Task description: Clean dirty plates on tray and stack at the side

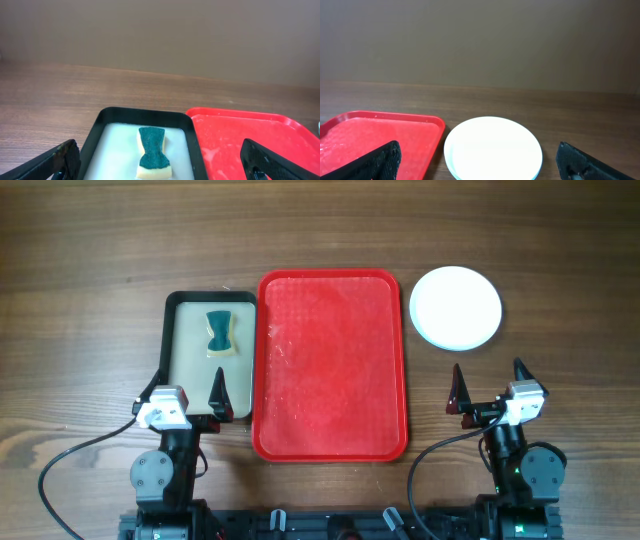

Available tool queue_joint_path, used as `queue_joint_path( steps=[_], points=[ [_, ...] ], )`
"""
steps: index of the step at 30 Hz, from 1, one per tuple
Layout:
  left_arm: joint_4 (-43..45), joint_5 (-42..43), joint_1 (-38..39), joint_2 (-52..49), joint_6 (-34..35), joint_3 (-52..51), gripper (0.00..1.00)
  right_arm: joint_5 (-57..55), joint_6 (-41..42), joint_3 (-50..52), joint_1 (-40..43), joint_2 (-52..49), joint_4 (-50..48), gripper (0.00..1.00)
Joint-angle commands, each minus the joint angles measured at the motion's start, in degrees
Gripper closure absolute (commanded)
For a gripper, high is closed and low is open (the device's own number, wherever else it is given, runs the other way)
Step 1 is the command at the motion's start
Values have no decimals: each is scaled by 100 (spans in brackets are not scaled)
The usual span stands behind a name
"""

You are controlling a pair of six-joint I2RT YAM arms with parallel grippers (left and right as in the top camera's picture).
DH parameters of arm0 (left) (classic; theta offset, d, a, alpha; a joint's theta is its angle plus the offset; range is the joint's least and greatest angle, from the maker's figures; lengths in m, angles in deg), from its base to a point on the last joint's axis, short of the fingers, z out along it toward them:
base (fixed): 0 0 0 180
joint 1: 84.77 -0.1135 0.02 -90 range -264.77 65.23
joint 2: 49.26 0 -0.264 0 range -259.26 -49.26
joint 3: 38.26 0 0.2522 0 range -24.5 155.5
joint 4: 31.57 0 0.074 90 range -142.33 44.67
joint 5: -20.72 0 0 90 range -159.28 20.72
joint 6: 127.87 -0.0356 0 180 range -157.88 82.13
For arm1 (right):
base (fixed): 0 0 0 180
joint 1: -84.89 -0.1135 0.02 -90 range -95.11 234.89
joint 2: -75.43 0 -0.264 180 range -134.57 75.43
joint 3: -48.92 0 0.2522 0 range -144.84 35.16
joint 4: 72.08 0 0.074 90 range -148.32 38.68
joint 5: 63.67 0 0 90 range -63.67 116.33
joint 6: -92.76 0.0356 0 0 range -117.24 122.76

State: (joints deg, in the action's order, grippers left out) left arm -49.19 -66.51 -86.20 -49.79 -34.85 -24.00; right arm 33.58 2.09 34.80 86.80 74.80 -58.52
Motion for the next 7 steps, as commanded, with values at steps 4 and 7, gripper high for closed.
queue_joint_path(
  steps=[4,7],
  points=[
    [-31,125,37,26,-116,-13,0,-24,85,7,-13,42,-24,0],
    [-31,125,37,26,-116,-13,0,-24,85,7,-13,42,-24,0]
  ],
)
